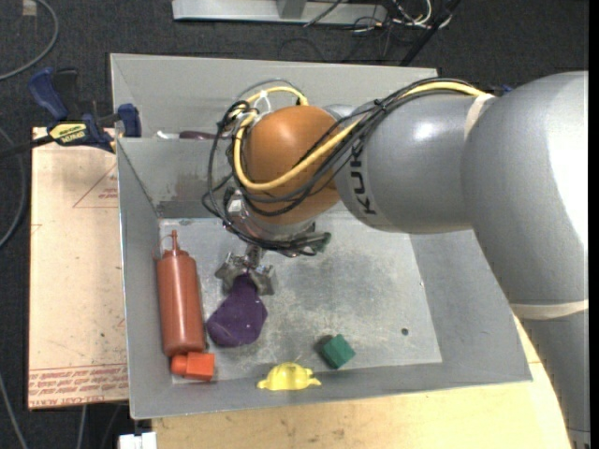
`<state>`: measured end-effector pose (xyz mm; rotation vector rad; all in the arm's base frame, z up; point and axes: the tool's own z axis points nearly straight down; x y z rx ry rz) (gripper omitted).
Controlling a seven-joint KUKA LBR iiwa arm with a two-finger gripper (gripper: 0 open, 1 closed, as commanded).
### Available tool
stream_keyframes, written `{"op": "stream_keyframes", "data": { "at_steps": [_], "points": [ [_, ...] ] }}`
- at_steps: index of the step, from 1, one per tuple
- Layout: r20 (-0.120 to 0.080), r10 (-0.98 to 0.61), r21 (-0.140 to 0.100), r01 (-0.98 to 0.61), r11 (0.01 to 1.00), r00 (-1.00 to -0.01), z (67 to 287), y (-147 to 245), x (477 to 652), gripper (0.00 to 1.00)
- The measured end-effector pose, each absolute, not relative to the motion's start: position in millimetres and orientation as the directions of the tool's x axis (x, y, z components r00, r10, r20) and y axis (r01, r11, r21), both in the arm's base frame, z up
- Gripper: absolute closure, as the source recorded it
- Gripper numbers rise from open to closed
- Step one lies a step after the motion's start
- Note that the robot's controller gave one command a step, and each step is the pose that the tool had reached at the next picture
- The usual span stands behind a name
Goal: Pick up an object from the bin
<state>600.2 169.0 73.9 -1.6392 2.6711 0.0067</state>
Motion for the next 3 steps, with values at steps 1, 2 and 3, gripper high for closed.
{"op": "stream_keyframes", "data": {
  "at_steps": [1, 2, 3],
  "points": [
    [-0.005, -0.891, 0.004, -0.891, 0.453, -0.453, 93, 169, 598.5, 1.0],
    [-0.013, -0.891, -0.005, -0.891, 0.454, -0.454, 109, 170, 601.6, 1.0],
    [-0.011, -0.891, -0.001, -0.891, 0.455, -0.455, 119, 170, 600.7, 1.0]
  ]
}}
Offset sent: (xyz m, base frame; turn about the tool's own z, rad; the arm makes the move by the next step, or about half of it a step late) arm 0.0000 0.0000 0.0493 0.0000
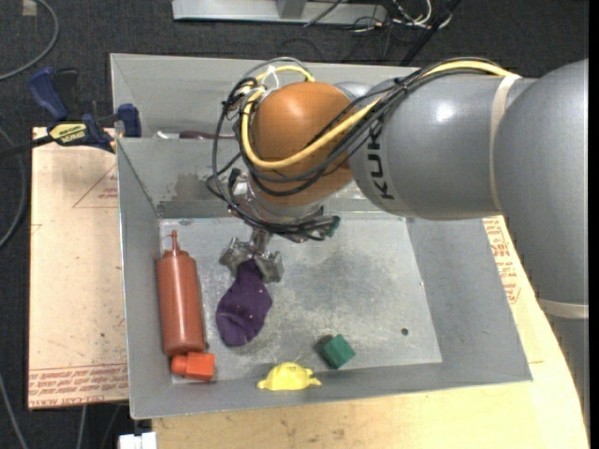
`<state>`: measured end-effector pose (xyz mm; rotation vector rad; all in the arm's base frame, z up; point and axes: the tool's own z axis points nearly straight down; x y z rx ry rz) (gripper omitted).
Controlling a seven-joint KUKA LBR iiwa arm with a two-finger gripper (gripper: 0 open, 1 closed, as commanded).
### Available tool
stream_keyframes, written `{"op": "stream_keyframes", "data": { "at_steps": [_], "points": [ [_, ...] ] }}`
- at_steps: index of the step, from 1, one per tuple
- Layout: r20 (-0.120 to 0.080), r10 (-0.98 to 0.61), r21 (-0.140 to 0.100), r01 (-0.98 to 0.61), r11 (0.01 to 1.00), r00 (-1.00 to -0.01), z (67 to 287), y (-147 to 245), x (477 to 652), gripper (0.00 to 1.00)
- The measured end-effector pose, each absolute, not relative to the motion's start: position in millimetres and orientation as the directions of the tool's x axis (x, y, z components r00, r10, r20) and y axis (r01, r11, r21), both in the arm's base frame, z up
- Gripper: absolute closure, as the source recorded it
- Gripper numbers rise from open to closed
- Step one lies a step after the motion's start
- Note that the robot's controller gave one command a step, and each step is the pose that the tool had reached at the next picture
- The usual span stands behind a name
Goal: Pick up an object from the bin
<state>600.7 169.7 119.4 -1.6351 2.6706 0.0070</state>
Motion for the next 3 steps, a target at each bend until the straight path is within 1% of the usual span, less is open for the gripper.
{"op": "stream_keyframes", "data": {
  "at_steps": [1, 3],
  "points": [
    [-0.009, -0.89, 0.001, -0.89, 0.455, -0.455, 134, 170, 599.8, 1.0],
    [-0.014, -0.89, -0.003, -0.89, 0.456, -0.456, 170, 170, 601.2, 1.0]
  ]
}}
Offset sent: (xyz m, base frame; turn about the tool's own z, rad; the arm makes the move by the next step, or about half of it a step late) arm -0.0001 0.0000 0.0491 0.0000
